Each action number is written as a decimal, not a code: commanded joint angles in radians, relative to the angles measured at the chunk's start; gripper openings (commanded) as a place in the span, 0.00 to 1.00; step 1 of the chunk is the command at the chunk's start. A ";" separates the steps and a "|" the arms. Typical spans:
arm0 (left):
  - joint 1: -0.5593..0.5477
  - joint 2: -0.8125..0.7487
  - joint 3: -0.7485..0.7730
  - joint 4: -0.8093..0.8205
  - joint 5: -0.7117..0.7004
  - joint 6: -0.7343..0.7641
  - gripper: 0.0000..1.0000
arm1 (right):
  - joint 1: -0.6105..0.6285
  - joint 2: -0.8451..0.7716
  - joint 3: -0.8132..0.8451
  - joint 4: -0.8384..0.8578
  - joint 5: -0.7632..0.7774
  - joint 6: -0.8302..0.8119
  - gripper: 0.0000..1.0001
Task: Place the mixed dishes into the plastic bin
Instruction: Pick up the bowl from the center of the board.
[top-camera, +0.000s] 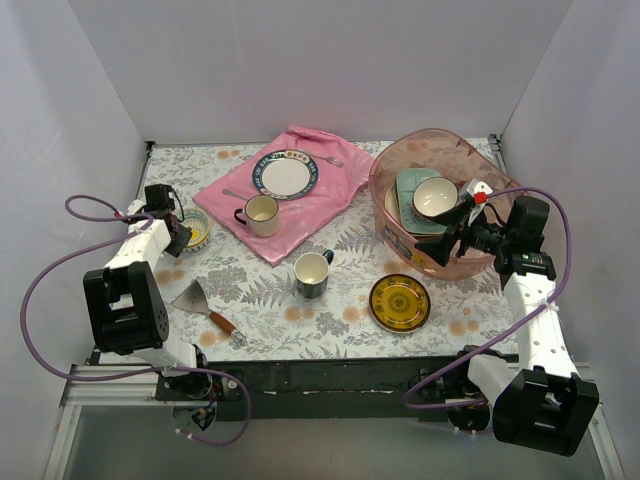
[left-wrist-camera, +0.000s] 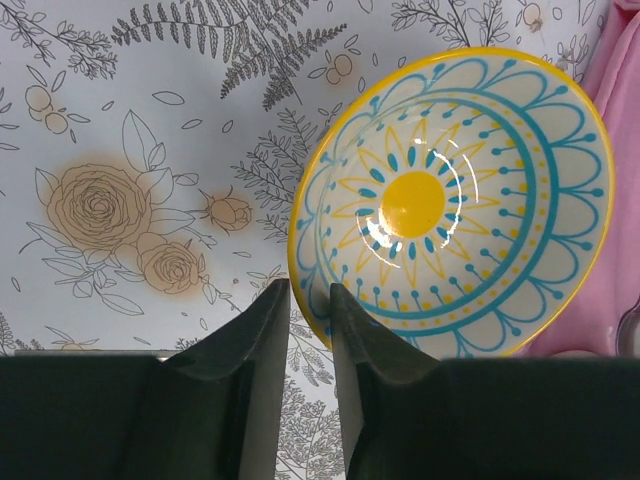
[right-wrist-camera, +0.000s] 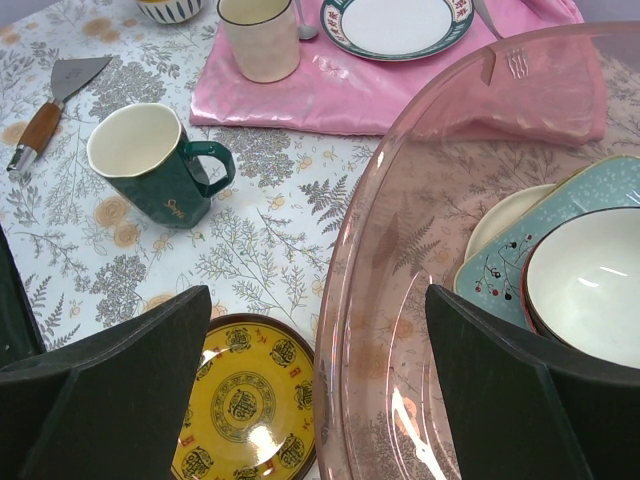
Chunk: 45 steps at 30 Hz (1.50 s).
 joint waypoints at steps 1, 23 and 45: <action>0.007 -0.030 0.027 0.014 -0.005 0.005 0.19 | -0.004 0.002 0.021 0.010 0.001 -0.006 0.95; 0.019 -0.142 0.030 0.047 0.052 0.062 0.00 | -0.004 0.002 0.023 0.007 0.010 -0.012 0.95; 0.031 -0.382 -0.018 0.072 0.196 0.100 0.00 | -0.008 0.005 0.021 0.006 0.015 -0.019 0.96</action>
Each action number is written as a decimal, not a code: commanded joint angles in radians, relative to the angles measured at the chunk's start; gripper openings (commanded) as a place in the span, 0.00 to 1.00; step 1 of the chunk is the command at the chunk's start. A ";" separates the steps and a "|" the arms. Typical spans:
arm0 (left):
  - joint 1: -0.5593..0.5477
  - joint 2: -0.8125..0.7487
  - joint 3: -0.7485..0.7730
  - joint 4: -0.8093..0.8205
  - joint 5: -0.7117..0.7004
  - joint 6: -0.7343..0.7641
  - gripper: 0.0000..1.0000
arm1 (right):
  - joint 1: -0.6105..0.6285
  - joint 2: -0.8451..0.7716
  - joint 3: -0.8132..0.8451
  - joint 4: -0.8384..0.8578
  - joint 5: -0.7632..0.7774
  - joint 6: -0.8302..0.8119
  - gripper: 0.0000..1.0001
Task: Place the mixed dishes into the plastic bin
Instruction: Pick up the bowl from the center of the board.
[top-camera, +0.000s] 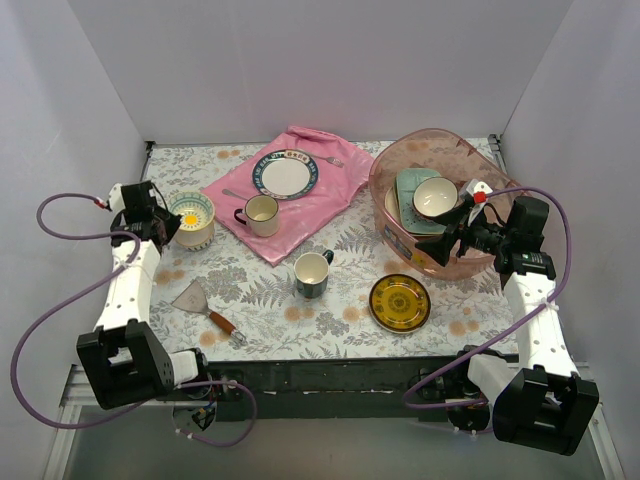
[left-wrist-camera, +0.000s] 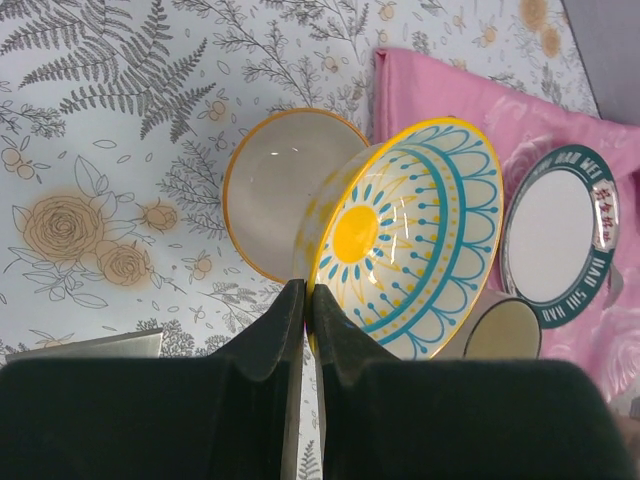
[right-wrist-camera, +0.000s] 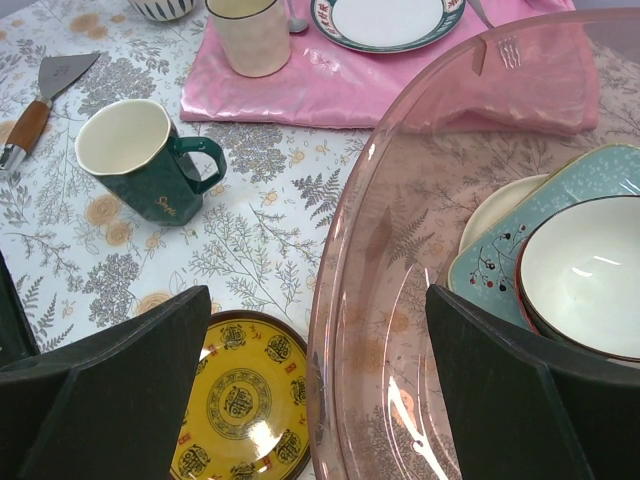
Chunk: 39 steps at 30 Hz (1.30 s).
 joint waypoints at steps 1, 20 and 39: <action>0.006 -0.135 -0.021 0.035 0.133 0.022 0.00 | -0.007 0.001 0.021 0.013 -0.007 -0.014 0.96; 0.004 -0.404 -0.118 0.081 0.581 0.016 0.00 | -0.015 -0.005 0.143 -0.139 -0.038 -0.122 0.96; -0.178 -0.484 -0.196 0.217 0.670 -0.130 0.00 | 0.215 0.197 0.521 -0.526 -0.015 -0.182 0.96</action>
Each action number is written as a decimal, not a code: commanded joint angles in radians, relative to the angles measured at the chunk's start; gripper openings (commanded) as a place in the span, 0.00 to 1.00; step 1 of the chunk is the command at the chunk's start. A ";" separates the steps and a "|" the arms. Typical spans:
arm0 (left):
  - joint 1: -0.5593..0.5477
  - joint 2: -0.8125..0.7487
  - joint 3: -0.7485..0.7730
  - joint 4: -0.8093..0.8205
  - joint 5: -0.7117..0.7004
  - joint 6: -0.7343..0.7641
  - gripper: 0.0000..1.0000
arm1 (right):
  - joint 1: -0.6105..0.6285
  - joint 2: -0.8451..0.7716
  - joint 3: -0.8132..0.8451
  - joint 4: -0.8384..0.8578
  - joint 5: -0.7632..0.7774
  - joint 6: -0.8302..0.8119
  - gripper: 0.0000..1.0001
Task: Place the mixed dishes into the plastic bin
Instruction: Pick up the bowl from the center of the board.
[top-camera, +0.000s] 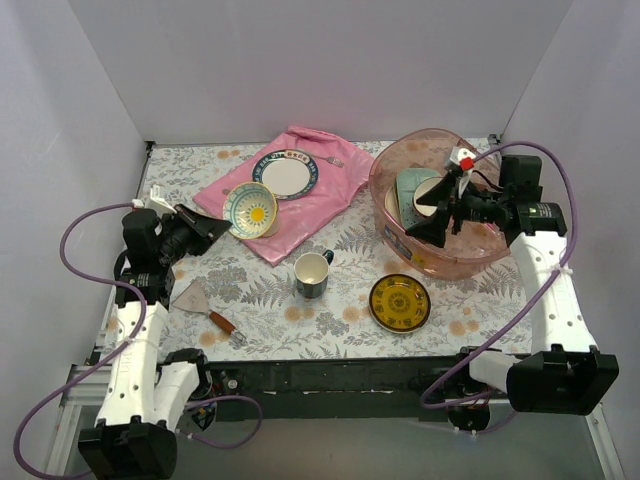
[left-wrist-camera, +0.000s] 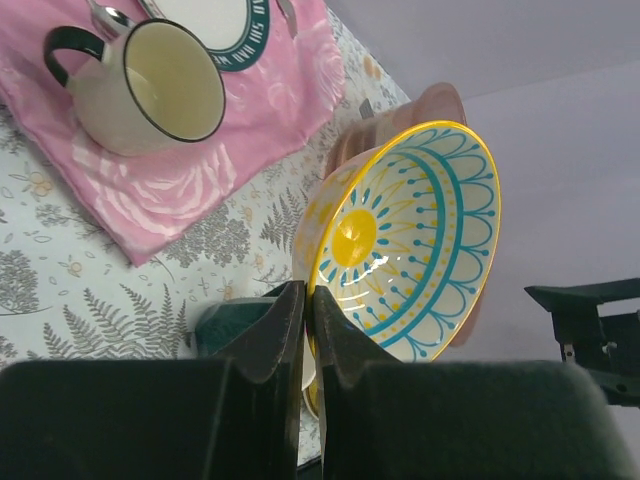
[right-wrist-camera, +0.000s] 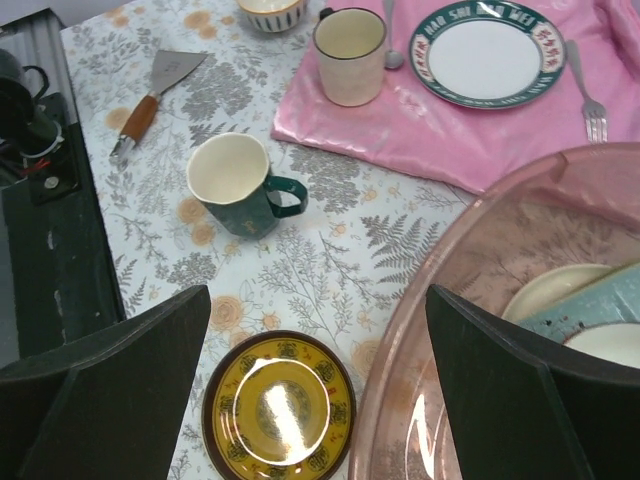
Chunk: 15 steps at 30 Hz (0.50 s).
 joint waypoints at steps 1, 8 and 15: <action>-0.099 -0.037 0.003 0.086 -0.021 -0.061 0.00 | 0.093 0.033 0.086 -0.065 0.042 0.012 0.96; -0.313 -0.014 -0.007 0.141 -0.142 -0.103 0.00 | 0.127 0.075 0.160 -0.103 0.039 0.053 0.96; -0.432 0.024 -0.004 0.176 -0.226 -0.127 0.00 | 0.126 0.055 0.160 -0.103 0.082 0.087 0.96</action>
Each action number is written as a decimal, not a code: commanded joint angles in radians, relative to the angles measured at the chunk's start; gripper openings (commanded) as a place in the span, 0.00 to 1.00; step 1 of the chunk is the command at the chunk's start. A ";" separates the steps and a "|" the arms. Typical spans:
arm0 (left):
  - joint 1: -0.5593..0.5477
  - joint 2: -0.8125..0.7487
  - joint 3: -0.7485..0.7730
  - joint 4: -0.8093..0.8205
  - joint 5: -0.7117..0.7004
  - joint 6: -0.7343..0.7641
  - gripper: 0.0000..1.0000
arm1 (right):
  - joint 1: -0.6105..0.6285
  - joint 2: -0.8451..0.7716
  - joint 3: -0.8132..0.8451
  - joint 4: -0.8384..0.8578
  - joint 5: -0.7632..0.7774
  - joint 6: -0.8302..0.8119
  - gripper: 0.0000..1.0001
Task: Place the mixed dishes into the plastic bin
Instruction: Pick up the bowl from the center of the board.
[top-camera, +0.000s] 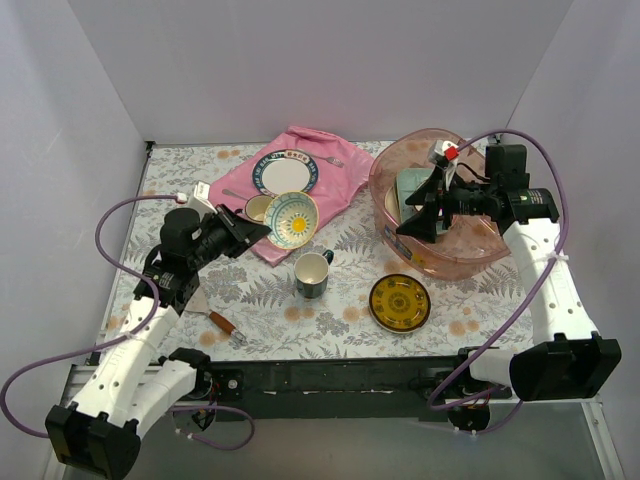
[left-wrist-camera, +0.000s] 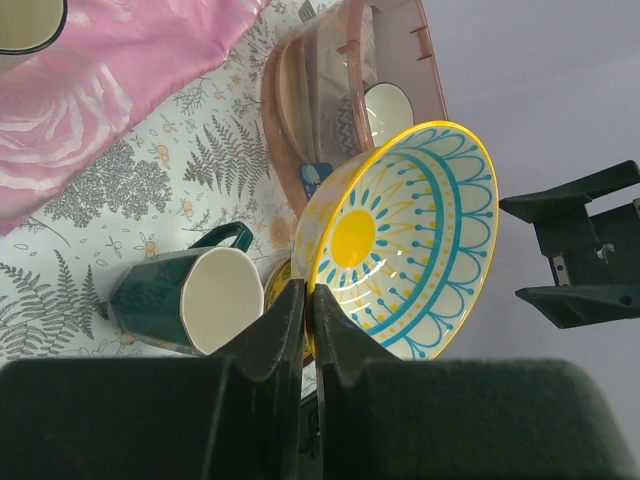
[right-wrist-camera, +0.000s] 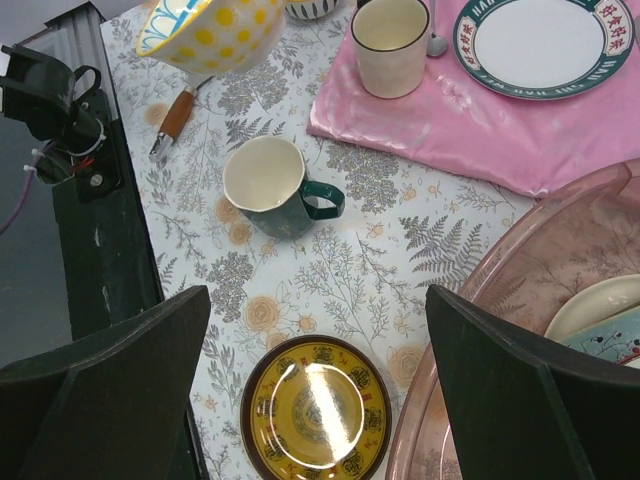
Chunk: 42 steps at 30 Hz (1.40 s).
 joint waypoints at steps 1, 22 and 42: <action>-0.061 0.007 0.005 0.088 -0.076 -0.034 0.00 | 0.002 -0.027 0.038 -0.016 0.033 0.034 0.97; -0.325 0.105 0.051 0.134 -0.274 -0.035 0.00 | -0.079 -0.123 -0.050 0.176 0.087 0.329 0.98; -0.440 0.155 0.088 0.136 -0.392 -0.029 0.00 | -0.079 -0.053 -0.053 0.046 0.020 0.281 0.99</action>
